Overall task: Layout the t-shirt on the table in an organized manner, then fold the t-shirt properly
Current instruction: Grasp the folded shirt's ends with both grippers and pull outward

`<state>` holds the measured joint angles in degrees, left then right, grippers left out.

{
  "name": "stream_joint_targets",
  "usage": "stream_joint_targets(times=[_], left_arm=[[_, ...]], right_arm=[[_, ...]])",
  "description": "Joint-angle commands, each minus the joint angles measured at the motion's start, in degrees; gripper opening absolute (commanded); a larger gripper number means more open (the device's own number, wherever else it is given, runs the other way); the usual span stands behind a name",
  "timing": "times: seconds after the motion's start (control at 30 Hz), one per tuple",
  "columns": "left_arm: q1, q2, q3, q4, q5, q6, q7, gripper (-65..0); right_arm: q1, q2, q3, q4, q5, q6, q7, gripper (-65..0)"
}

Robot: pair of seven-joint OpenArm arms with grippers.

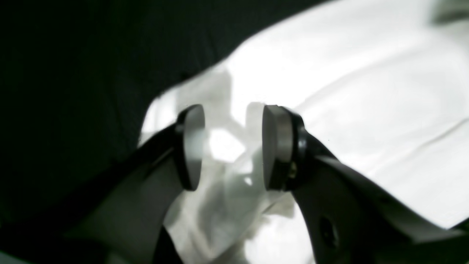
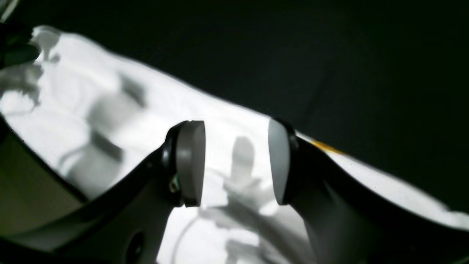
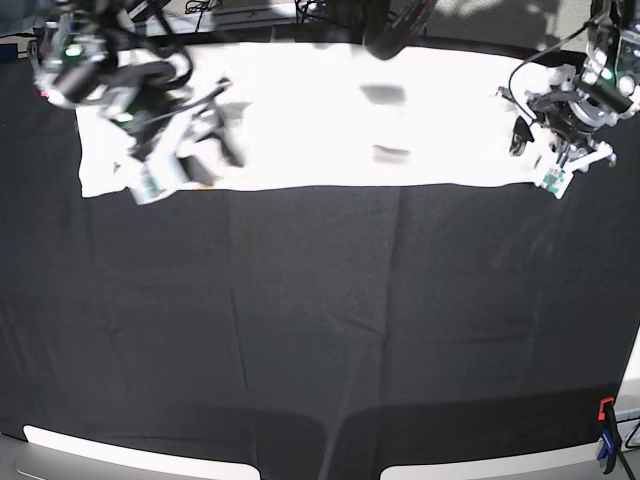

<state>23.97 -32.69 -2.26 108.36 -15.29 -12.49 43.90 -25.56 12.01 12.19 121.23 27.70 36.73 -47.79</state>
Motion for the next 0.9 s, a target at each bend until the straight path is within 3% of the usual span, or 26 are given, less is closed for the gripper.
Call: stream_joint_targets(times=[0.0,0.23,0.47,0.57,0.73,0.8,0.87], left_arm=[[-0.1,-0.7,-0.4,0.4,-0.2,0.0,0.2,-40.7],[-0.1,-0.7,-0.4,0.2,-0.2,0.0,2.6,-40.7],[-0.2,-0.7,-0.4,0.2,4.1,-1.1,3.1,-40.7],[-0.2,-1.0,-0.4,-0.1,7.1,-1.0,3.1,-40.7],[-0.1,-3.3,-0.4,-1.2,7.3,-0.7,3.1,-40.7],[-0.2,-3.7,-0.4,0.6,5.6,3.4,3.0,-40.7],[-0.2,-3.7,-0.4,5.0,5.6,5.0,2.7,-40.7]], right_arm=[[0.1,-0.5,-1.6,0.0,-1.3,0.3,1.4,-38.1],[0.1,-2.8,-10.4,-7.9,-12.0,-0.7,1.6,-38.1],[-0.7,-2.4,-8.7,-11.4,-18.6,-0.7,-0.9,-38.1],[-1.4,-0.9,-6.0,-11.4,-18.1,-0.7,-0.9,-38.1],[-1.8,1.9,-2.2,-11.4,-16.6,-0.7,-0.7,-38.1],[-1.8,2.7,-1.5,-11.4,-12.3,-0.7,0.0,-38.1],[-1.7,2.9,-1.6,-11.2,-9.0,-0.5,0.1,-38.1]])
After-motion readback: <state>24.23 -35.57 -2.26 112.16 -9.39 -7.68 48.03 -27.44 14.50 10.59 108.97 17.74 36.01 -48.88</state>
